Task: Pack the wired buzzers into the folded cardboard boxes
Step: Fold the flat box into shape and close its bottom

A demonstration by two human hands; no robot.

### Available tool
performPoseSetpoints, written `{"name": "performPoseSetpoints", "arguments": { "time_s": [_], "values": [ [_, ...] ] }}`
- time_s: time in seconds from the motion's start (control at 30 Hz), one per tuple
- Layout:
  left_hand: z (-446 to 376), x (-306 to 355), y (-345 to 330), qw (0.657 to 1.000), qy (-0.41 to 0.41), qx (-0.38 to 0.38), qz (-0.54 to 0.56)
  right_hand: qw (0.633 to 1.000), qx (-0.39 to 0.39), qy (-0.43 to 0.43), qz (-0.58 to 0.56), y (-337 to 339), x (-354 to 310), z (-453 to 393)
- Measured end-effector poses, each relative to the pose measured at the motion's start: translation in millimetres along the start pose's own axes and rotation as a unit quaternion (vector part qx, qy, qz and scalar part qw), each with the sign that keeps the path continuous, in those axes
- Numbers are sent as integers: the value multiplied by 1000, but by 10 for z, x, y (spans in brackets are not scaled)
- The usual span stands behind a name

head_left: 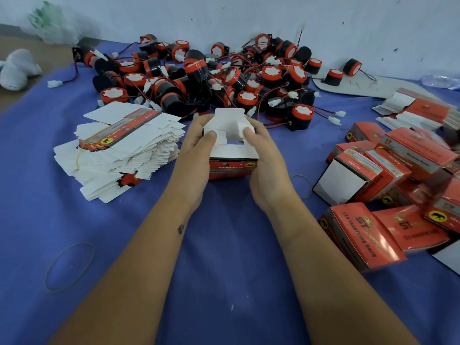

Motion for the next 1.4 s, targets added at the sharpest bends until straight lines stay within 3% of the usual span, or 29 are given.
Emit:
{"name": "performPoseSetpoints", "arguments": {
  "time_s": [0.2,0.33,0.7,0.8,0.93,1.13,1.23,1.4],
  "values": [
    [5,-5,37,999,-6,10,52,998,-19,54,-7,-28,-90,28],
    [-6,-59,34,994,31,3,106,999,-38,37,11,-49,-84,29],
    [2,-15,139,998,-15,63,-7,982,70,45,172,66,-126,46],
    [11,-55,120,998,13,59,-16,987,68,42,139,74,-98,45],
    [2,-207,78,993,83,48,67,995,64,2,78,54,-6,54],
    [-22,-177,65,997,54,-9,-55,960,99,15,261,118,-66,43],
    [0,-134,-5,992,36,-35,-117,961,89,3,262,155,-63,60],
    [-208,-58,68,980,79,72,-171,972,110,37,203,170,-136,100]
  ]
}}
Point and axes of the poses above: each hand's wrist, its own z-axis away from the middle knuckle, its own y-axis out of the back of the hand, x = y × z, the point moved 9 cm from there along -z, towards the middle knuckle, and after that the axes turned 5 degrees about -x, right-handed, at the moved point
